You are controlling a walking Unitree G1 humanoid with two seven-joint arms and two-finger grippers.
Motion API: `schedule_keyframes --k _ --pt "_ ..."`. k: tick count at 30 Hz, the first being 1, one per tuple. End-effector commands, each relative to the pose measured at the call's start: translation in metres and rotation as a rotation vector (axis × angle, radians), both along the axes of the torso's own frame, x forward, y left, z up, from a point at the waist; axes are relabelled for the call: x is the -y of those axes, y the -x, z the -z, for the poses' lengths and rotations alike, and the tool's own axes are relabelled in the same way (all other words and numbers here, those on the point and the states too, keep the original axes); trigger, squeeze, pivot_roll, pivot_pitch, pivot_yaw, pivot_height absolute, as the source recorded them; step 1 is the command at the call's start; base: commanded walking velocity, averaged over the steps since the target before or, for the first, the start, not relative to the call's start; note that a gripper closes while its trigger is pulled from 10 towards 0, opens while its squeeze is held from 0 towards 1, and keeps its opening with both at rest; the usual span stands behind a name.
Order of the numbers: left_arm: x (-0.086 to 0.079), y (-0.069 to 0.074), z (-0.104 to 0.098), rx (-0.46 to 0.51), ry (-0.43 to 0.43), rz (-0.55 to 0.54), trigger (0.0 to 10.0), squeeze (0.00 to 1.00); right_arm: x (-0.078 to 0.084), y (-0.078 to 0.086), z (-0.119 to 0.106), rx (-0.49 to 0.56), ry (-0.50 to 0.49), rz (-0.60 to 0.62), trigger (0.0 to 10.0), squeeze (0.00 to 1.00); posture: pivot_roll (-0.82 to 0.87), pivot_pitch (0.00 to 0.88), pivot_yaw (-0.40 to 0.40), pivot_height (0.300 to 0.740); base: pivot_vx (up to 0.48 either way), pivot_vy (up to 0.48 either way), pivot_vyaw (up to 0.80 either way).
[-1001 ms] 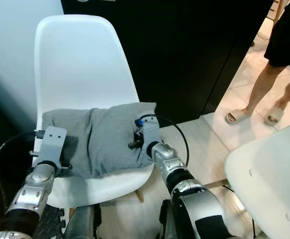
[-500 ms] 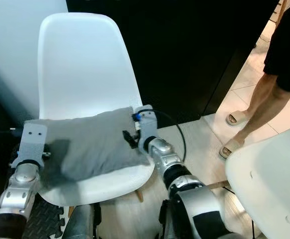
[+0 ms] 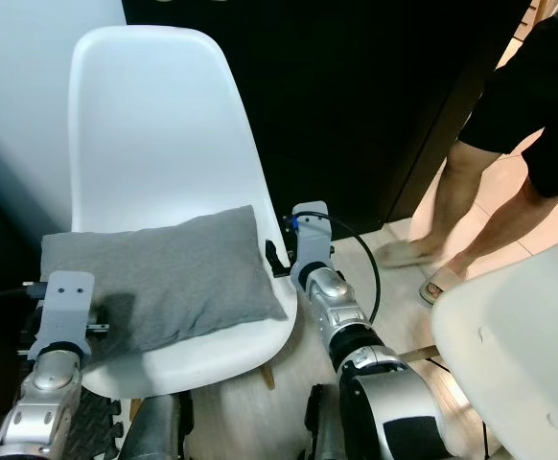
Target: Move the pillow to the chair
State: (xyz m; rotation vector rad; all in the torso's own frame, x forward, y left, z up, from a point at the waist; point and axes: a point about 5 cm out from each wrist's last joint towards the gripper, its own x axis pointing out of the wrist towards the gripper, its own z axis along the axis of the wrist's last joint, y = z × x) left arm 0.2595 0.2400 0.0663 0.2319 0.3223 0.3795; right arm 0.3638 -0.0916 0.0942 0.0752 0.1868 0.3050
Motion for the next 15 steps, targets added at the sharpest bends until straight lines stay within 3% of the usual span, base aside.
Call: schedule_keyframes --k 1,5,7,13,15 --pt "0.022 -0.009 -0.012 0.091 0.103 0.096 10.0 0.0 0.007 0.003 0.003 0.011 -0.038 0.027 10.0 0.0 0.11 0.099 -0.124 0.599 0.0 0.0 0.0" --pt "0.037 -0.016 -0.014 0.114 0.059 0.144 10.0 0.0 0.014 0.007 0.01 -0.007 -0.039 0.067 10.0 0.0 0.1 0.077 -0.121 0.599 0.0 0.0 0.0" --pt "0.047 -0.02 -0.014 0.121 0.015 0.182 10.0 0.0 0.017 0.01 0.016 -0.045 -0.095 0.06 10.0 0.0 0.09 0.062 -0.117 0.599 0.0 0.0 0.0" --pt "0.051 -0.021 -0.011 0.104 -0.001 0.198 10.0 0.0 0.017 0.012 0.019 -0.062 -0.129 0.045 10.0 0.0 0.09 0.053 -0.11 0.609 0.0 0.0 0.0" --pt "0.053 -0.022 -0.011 0.096 0.032 0.18 10.0 0.0 0.022 0.015 0.025 -0.096 -0.089 0.04 10.0 0.0 0.08 0.041 -0.116 0.619 0.0 0.0 0.0"
